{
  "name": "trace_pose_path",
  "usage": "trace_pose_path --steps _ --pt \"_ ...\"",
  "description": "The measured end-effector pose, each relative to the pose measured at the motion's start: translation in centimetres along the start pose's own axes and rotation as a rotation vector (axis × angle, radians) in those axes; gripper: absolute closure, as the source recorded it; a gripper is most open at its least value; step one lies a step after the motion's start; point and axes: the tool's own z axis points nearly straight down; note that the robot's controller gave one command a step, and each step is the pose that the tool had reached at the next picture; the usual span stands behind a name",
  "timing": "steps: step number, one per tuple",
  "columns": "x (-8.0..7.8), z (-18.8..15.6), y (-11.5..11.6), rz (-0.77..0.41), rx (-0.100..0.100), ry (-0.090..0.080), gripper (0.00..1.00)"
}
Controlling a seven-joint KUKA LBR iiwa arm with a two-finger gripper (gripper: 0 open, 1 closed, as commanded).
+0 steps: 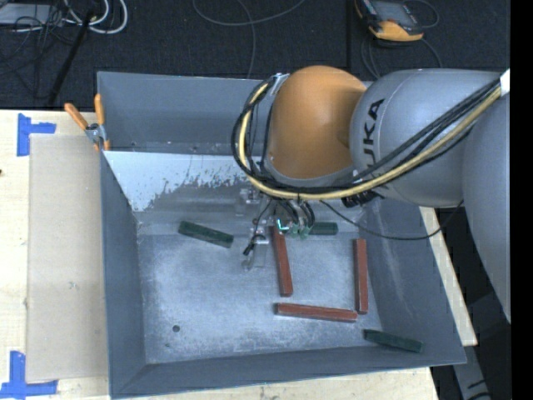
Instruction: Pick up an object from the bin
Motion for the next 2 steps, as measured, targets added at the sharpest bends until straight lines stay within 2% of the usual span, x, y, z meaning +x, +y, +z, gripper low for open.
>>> trace_pose_path --steps 1,2 --pt "-0.4 3.4 -1.8 -0.188 0.001 -0.005 0.0" --pt "-1.7 11.1 -1.3 0.039 0.0 -0.003 0.0"
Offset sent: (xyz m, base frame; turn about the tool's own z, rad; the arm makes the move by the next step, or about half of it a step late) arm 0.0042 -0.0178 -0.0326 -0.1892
